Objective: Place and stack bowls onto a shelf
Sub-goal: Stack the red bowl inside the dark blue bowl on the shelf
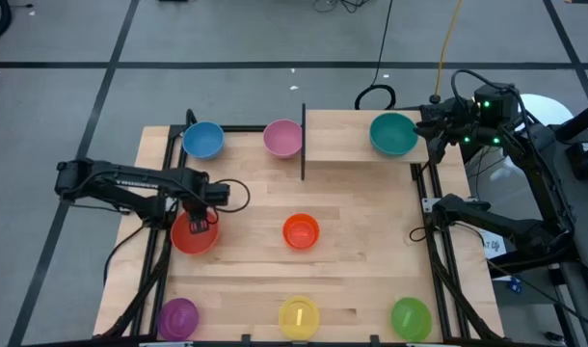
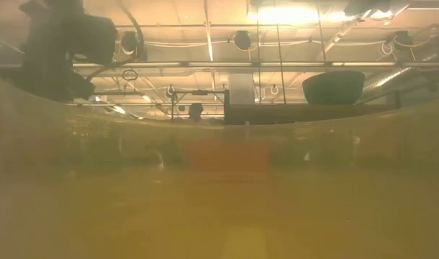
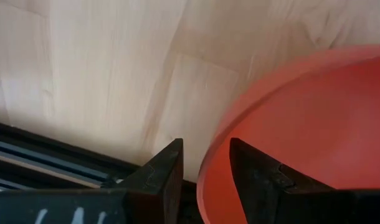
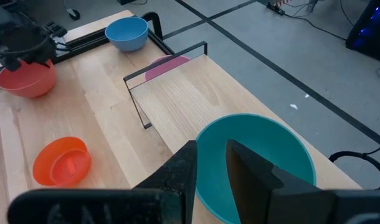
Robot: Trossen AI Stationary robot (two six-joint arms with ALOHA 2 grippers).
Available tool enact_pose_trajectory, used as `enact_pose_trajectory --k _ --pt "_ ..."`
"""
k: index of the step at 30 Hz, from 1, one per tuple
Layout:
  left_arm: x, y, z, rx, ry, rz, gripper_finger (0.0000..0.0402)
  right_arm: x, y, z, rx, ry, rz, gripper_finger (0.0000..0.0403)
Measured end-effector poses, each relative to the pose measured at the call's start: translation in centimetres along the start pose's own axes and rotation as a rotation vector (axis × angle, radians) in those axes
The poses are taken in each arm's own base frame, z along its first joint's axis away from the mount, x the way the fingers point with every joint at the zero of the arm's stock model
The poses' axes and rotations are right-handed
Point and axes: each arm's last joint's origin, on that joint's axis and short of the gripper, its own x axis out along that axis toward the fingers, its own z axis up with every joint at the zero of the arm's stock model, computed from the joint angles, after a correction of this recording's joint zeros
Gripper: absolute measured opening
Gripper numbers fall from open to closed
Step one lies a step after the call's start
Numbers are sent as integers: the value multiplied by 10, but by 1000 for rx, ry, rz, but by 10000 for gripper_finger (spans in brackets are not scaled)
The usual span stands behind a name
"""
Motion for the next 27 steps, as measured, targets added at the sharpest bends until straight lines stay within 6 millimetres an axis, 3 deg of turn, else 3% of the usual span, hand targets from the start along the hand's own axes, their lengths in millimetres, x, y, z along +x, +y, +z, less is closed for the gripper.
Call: enact_pose_trajectory --k 10,14,18,27 --pt "10 -3 10 -52 67 -24 129 0 0 0 0 0 0 80" --pt "16 -5 14 -110 102 -37 88 0 0 0 0 0 0 80" --pt "17 -6 15 -105 122 -62 21 0 0 0 0 0 -1 80" --pt "6 -5 22 -232 99 -200 7 0 0 0 0 0 0 80"
